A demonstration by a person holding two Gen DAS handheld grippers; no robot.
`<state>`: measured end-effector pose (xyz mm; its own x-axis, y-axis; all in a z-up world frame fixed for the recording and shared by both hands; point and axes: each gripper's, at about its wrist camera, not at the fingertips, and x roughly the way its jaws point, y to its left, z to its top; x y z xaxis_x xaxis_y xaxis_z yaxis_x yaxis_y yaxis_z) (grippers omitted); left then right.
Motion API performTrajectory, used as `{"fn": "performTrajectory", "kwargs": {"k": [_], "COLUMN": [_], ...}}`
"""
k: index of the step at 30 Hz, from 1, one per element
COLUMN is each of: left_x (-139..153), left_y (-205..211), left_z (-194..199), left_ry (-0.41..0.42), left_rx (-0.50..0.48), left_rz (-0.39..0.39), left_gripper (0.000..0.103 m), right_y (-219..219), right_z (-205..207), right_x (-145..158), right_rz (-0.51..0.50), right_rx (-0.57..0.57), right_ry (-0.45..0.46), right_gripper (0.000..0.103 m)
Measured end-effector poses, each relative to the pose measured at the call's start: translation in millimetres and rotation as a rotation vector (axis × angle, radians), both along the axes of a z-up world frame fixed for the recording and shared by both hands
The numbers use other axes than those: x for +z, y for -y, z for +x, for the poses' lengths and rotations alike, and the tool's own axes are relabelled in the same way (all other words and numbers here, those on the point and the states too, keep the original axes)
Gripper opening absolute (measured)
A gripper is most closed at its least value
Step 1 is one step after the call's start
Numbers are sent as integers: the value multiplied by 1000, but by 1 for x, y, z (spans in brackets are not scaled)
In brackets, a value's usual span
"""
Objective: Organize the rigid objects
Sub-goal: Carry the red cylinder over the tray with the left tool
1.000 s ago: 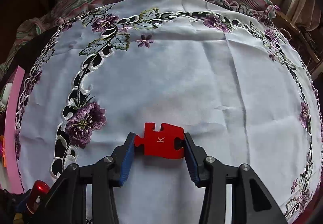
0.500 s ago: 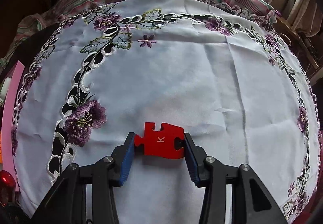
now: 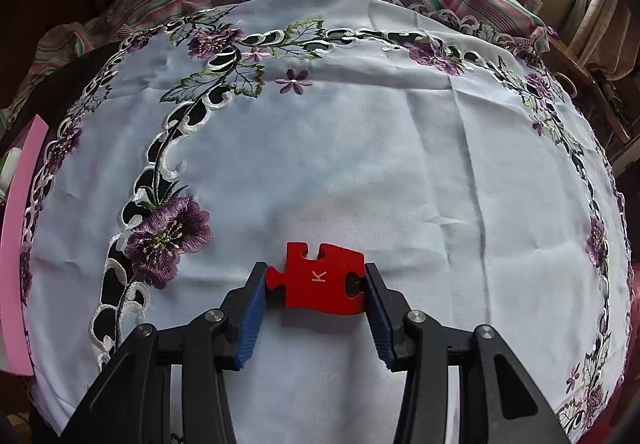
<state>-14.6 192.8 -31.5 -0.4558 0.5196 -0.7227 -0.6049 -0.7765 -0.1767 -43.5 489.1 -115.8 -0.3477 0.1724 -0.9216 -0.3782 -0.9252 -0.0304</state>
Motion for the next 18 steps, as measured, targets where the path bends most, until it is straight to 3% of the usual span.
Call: {"fn": "performTrajectory", "kwargs": {"k": [5, 12, 18], "left_x": [-2, -31, -54], "left_y": [49, 122, 143], "left_z": [-13, -35, -42], "left_ry": [14, 88, 138], "left_rx": [103, 295, 355], "left_rz": [-1, -48, -83], "left_gripper": [26, 26, 26], "right_y": [1, 1, 1], "right_z": [0, -1, 0], "right_x": [2, 2, 2], "right_rz": [5, 7, 6], "right_rx": [4, 5, 5], "right_ry": [3, 4, 4], "right_gripper": [47, 47, 47]}}
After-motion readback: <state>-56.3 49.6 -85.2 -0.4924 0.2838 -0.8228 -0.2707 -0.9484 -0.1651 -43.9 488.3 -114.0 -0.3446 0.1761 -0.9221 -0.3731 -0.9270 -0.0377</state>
